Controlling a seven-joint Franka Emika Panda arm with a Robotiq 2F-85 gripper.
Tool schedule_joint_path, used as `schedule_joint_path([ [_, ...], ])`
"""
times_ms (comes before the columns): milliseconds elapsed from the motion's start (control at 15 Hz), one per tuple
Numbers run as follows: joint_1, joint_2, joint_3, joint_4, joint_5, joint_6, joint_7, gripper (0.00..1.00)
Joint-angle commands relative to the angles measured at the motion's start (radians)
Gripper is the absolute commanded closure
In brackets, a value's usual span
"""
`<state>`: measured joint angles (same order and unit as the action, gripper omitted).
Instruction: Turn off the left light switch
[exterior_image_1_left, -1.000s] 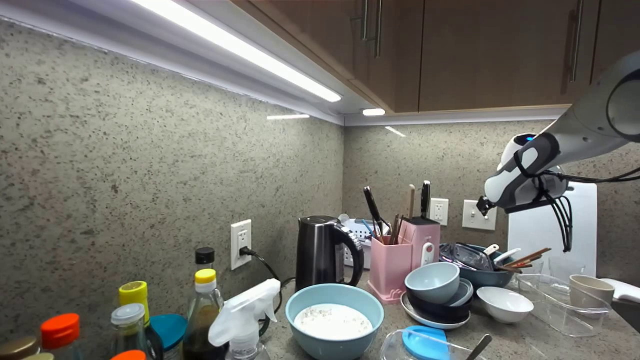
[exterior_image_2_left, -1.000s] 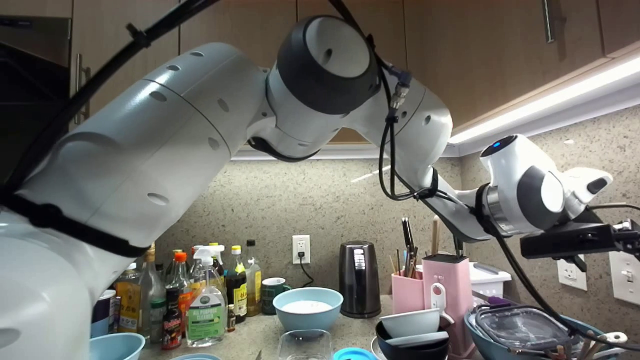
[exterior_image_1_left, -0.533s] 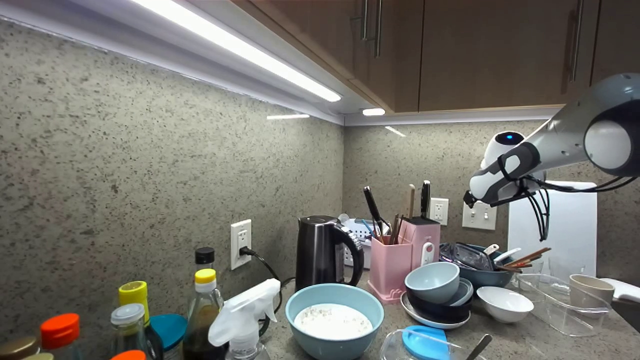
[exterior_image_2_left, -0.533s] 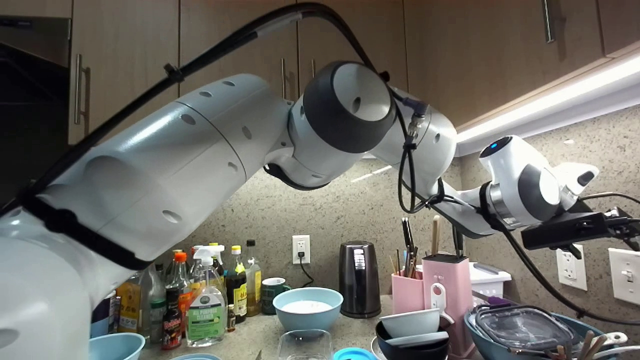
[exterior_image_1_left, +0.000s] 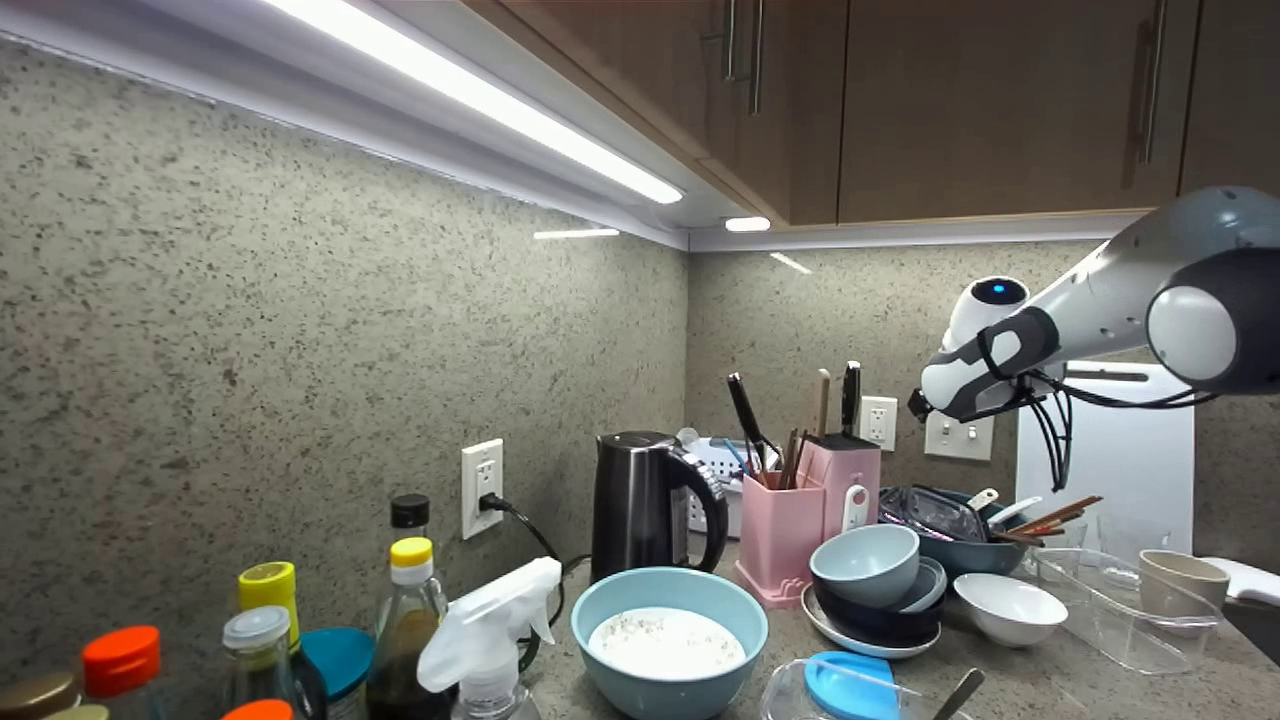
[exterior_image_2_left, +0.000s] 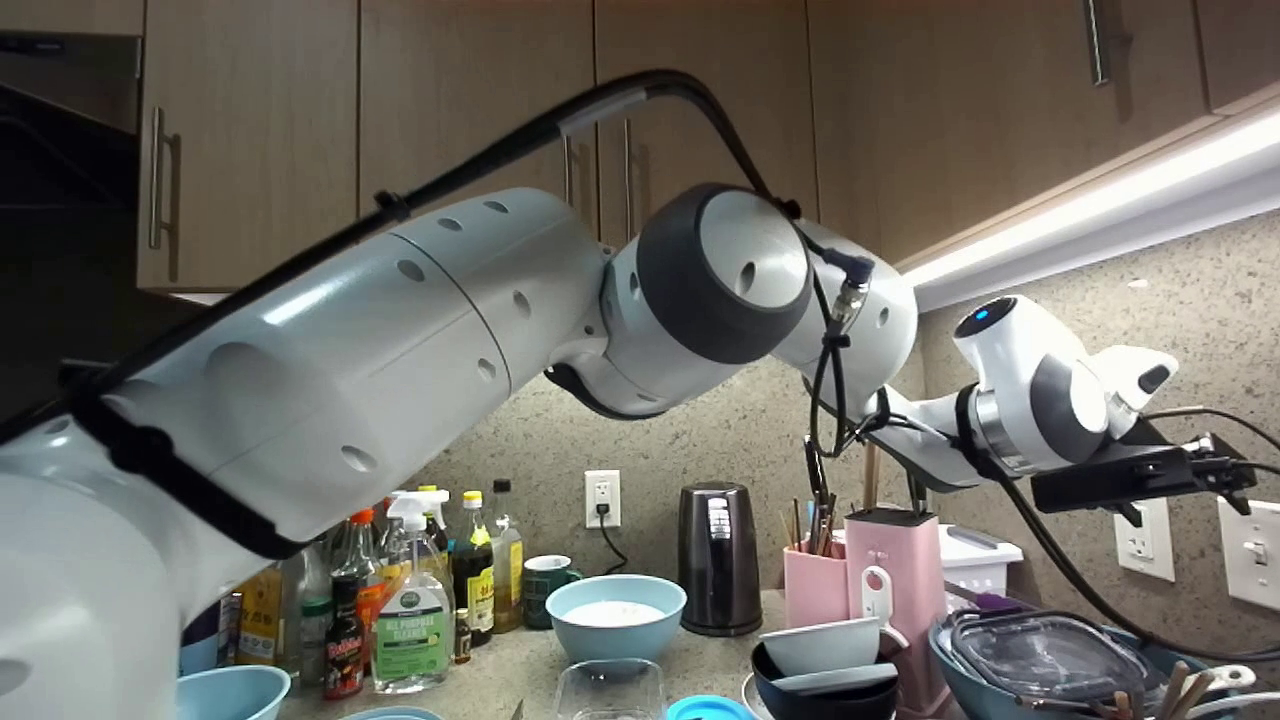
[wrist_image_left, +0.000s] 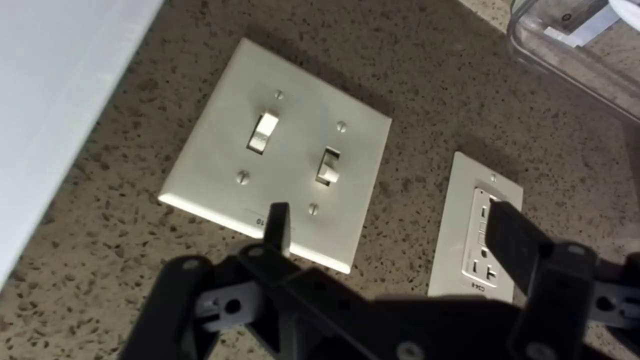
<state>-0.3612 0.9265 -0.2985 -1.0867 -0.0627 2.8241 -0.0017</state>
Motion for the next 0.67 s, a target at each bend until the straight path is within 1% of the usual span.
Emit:
schedule_joint_path([
  [0, -0.028, 0.122, 0.009, 0.199, 0.016, -0.055, 0.014, 0.0],
  [133, -0.033, 0.18, -0.008, 0.287, 0.011, -0.062, 0.035, 0.0],
  [200, -0.015, 0.108, 0.001, 0.165, 0.002, -0.035, 0.013, 0.0],
  [267, -0.017, 0.125, 0.0, 0.187, 0.002, -0.036, 0.014, 0.0],
  [467, -0.015, 0.127, 0.001, 0.187, 0.002, -0.035, 0.014, 0.0],
  [600, -0.034, 0.158, 0.021, 0.229, 0.0, -0.028, -0.025, 0.0],
])
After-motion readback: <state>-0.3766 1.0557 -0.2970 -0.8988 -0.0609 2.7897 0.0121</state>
